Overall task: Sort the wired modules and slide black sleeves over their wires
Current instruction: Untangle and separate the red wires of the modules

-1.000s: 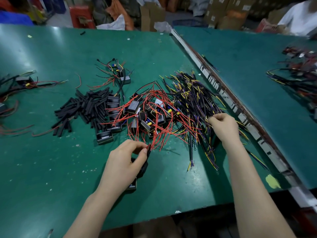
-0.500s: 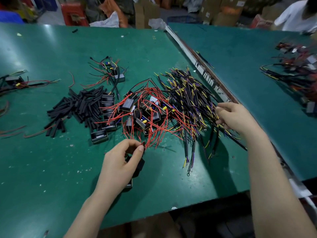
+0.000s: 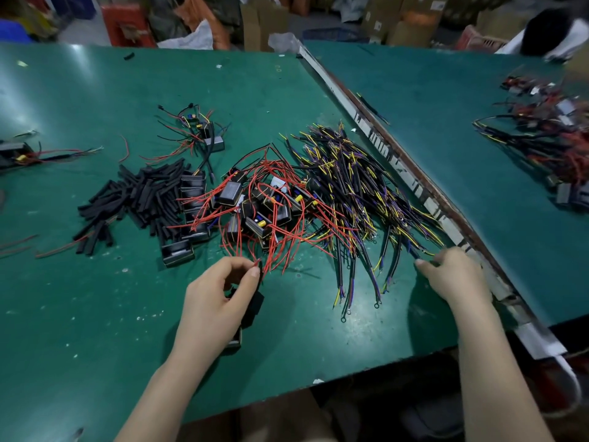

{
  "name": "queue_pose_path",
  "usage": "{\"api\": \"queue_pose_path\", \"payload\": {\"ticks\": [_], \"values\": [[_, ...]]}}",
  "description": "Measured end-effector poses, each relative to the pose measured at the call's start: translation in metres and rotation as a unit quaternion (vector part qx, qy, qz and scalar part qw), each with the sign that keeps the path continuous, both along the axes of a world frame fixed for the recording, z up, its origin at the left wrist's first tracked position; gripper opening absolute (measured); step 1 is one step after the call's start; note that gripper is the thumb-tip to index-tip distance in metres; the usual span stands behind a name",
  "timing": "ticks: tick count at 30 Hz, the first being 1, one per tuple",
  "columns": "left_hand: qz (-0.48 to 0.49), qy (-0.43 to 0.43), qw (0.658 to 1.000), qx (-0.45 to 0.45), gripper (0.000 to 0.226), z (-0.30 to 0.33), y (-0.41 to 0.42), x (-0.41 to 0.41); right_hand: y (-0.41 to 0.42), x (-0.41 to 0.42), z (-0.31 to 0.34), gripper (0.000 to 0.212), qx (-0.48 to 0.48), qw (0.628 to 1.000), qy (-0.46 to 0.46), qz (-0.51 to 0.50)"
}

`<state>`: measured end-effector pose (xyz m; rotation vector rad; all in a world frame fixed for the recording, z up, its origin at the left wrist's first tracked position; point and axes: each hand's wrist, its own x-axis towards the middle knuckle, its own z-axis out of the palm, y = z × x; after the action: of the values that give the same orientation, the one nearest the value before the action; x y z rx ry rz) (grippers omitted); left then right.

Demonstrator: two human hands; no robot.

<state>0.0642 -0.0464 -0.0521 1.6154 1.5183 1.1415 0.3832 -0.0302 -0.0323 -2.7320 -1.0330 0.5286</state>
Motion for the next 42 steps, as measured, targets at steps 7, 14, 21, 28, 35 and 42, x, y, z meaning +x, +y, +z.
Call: {"api": "queue_pose_path", "payload": {"ticks": [7,14,21,28,35,42], "values": [[0.003,-0.003,1.0,0.002,0.012,0.0,0.001,-0.001,-0.038,-0.038,-0.009,0.036,0.155,0.954,0.255,0.013],[-0.001,-0.018,1.0,0.001,0.01,0.001,0.0,-0.002,-0.042,-0.087,0.001,0.006,0.31,0.602,0.725,-0.13],[-0.008,-0.027,1.0,0.003,0.012,0.0,0.0,-0.003,-0.027,-0.125,0.0,0.009,0.457,0.633,0.619,-0.09],[-0.017,-0.057,0.998,0.007,0.014,0.0,-0.003,-0.007,-0.024,-0.153,-0.006,0.011,0.486,0.634,0.6,-0.035],[-0.021,-0.039,0.999,0.009,0.011,-0.001,-0.003,-0.015,-0.024,-0.165,-0.006,0.013,0.486,0.631,0.605,-0.013],[-0.007,-0.04,0.999,0.008,0.01,-0.005,-0.006,-0.02,-0.023,-0.156,-0.003,0.037,0.535,0.678,0.502,0.037]]}}
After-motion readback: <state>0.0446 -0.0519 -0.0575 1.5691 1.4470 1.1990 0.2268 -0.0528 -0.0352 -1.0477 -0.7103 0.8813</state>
